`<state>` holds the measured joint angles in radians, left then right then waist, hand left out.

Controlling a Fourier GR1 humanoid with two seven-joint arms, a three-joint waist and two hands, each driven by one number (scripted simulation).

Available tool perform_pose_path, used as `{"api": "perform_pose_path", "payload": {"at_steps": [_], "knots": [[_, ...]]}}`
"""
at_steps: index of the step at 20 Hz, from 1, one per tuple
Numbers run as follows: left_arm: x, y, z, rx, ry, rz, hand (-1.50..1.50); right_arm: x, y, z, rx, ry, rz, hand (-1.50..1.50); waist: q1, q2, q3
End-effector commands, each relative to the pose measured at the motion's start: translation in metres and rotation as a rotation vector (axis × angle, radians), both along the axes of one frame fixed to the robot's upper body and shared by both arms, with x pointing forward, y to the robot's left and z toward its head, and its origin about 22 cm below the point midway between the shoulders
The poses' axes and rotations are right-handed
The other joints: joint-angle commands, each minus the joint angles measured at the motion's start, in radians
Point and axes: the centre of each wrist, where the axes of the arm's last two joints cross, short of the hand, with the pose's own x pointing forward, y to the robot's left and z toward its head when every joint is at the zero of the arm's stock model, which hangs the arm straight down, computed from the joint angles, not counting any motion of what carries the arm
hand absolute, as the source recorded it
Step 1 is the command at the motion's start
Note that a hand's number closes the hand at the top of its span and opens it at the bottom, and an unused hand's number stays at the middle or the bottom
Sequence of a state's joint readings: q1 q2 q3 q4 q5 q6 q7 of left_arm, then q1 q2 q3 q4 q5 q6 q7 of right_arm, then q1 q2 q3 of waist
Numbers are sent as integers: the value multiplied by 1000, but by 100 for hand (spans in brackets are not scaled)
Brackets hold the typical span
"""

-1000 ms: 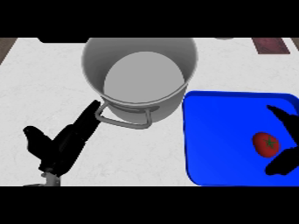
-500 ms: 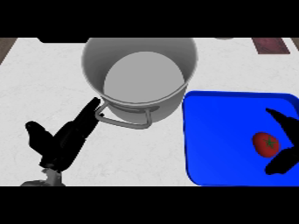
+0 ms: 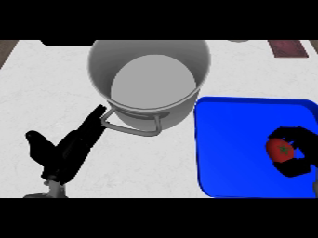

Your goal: Pick the tomato from the tray and place it in the pot

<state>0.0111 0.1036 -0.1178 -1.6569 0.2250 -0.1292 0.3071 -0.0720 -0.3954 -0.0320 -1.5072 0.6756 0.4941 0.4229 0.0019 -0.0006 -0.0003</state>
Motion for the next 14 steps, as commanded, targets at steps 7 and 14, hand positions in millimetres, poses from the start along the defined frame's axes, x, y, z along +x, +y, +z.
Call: {"api": "perform_pose_path", "payload": {"at_steps": [7, 14], "knots": [[7, 0, -1, -7, 2, 1, 0, -2, 28, -18, -13, -72, 74, 150, -2, 0, 0], [2, -13, 7, -9, -7, -11, 0, -37, 166, 0, 6, -87, 74, 150, -2, -2, 0]]}}
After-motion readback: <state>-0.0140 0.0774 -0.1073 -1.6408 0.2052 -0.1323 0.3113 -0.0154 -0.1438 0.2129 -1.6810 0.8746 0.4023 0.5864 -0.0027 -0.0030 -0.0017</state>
